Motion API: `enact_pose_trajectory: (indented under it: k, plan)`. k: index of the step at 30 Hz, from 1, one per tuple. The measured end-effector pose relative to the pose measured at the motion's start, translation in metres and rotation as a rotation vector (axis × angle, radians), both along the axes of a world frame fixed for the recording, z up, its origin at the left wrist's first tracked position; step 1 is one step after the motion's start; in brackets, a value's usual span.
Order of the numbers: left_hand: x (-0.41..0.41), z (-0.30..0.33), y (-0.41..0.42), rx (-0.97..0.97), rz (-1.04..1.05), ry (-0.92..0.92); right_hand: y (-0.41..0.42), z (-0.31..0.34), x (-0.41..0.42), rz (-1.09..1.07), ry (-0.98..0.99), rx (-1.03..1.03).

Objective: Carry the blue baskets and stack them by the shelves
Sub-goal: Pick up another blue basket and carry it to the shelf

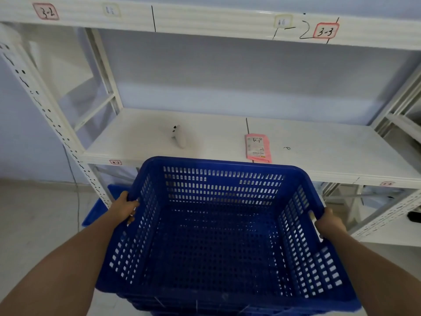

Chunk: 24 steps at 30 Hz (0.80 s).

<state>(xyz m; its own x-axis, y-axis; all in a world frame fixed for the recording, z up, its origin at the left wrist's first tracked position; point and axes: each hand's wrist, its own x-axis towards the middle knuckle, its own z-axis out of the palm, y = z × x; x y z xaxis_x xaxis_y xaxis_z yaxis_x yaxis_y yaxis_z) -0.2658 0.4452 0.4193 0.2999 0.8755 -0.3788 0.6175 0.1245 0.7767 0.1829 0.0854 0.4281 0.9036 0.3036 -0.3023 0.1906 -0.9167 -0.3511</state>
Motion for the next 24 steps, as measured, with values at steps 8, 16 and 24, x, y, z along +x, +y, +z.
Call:
enact_pose_trajectory:
  k: [8,16,24]
  plan:
    - [0.006,0.005,-0.012,0.083,0.059,-0.019,-0.010,-0.006,0.002,-0.033,-0.021,0.162]
    - [0.017,0.006,-0.012,0.149,0.135,0.018,-0.009,-0.007,-0.001,-0.014,-0.067,0.190]
    - [0.014,-0.005,-0.013,0.175,0.126,0.008,-0.002,-0.017,0.008,-0.002,-0.070,0.098]
